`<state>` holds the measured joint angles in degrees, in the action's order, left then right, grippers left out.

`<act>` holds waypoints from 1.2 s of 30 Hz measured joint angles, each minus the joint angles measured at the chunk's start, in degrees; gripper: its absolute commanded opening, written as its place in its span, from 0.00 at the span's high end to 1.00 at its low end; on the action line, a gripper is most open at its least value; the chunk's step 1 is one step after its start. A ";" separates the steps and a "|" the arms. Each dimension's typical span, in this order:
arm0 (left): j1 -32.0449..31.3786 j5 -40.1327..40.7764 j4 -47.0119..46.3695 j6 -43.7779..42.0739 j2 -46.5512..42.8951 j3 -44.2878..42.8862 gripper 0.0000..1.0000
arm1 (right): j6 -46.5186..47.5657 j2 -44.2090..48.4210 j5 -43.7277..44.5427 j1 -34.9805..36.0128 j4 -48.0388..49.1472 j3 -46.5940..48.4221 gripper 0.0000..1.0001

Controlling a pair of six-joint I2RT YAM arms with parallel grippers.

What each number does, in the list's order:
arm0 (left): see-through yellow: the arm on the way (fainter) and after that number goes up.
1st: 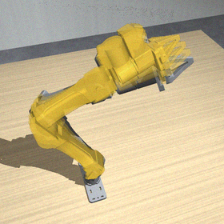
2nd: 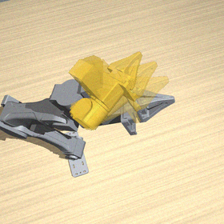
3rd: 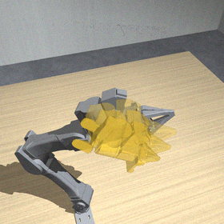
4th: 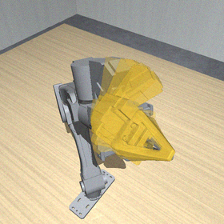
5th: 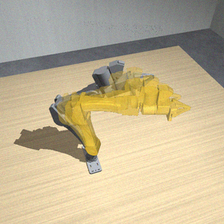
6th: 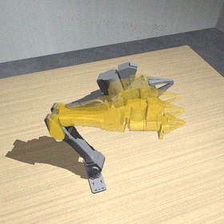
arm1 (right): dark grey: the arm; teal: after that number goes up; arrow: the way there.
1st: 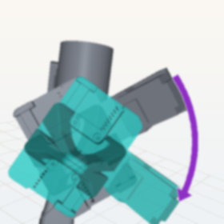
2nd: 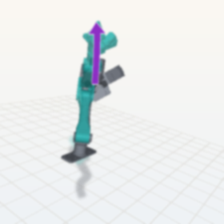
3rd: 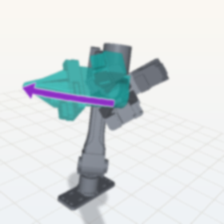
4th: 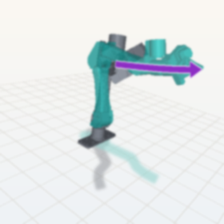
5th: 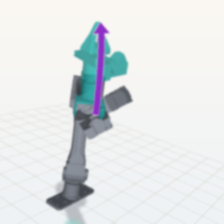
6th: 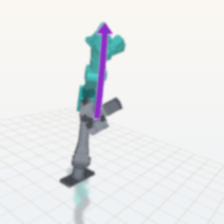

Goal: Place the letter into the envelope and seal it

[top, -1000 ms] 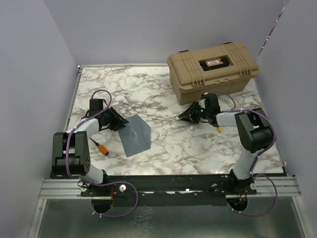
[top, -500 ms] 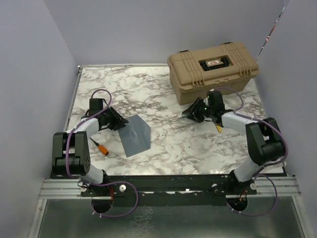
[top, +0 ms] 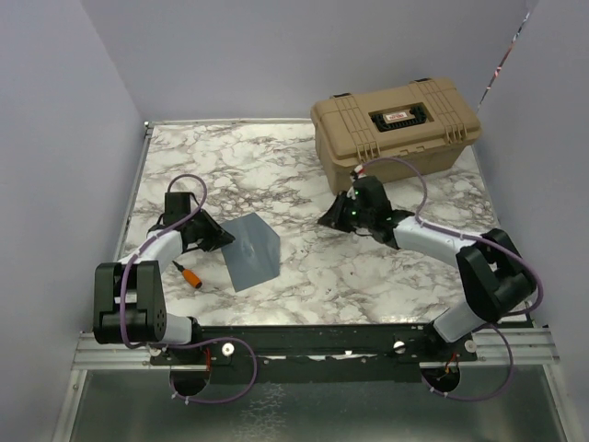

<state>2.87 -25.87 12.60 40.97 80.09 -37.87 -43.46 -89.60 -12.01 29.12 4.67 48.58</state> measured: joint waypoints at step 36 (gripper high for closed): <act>0.00 3.65 1.46 1.07 0.79 4.74 1.00 | 9.81 -28.04 -12.96 15.37 -6.21 23.12 0.88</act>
<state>2.87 -22.22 14.06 42.04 80.88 -33.12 -33.65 -117.64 -24.97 44.49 -1.54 71.70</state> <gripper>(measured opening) 0.002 0.088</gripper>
